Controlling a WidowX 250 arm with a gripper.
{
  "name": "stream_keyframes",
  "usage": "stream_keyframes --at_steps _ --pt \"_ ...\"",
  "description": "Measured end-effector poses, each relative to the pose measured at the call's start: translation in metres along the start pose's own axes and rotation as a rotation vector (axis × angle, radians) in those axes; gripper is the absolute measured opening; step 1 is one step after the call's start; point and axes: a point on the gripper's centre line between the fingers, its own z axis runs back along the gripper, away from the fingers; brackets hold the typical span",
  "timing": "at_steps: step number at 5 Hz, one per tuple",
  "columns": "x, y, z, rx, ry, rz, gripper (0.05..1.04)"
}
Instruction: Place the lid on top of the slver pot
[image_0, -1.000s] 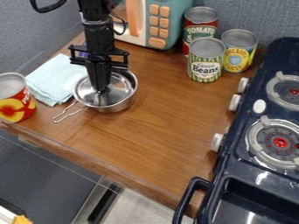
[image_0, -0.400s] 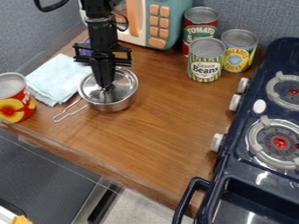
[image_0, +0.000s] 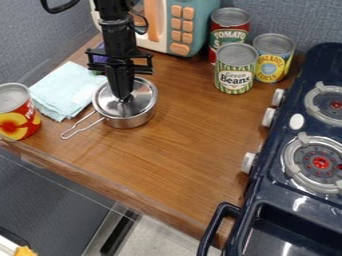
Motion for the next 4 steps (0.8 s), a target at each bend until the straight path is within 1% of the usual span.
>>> stream_keyframes --at_steps 1,2,3,4 --pt "0.0008 -0.0014 0.0001 0.010 0.019 0.004 0.222" --pt "0.0002 -0.0057 0.0000 -0.020 0.014 0.004 0.478" --pt "-0.0008 -0.0094 0.0013 -0.044 0.002 -0.004 0.781" --pt "-0.0052 -0.0083 0.0040 -0.029 -0.026 -0.008 0.995"
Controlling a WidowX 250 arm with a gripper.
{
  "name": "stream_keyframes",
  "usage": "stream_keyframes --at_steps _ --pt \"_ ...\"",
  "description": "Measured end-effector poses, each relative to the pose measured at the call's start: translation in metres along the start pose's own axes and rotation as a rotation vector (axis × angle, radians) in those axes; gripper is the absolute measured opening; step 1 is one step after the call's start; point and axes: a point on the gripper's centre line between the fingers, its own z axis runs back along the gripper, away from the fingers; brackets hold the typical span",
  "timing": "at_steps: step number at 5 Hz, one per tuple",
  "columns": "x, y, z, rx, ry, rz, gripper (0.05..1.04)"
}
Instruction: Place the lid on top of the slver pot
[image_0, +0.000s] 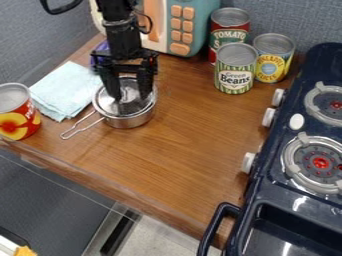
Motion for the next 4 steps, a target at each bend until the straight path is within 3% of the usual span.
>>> stream_keyframes --at_steps 1,2,3,4 --pt "-0.011 -0.004 0.030 0.049 -0.098 -0.009 1.003" --pt "-0.022 -0.013 0.044 0.103 -0.147 -0.036 0.999" --pt "-0.029 -0.022 0.047 0.156 -0.159 -0.083 1.000" --pt "-0.031 -0.028 0.046 0.134 -0.144 -0.124 1.000"
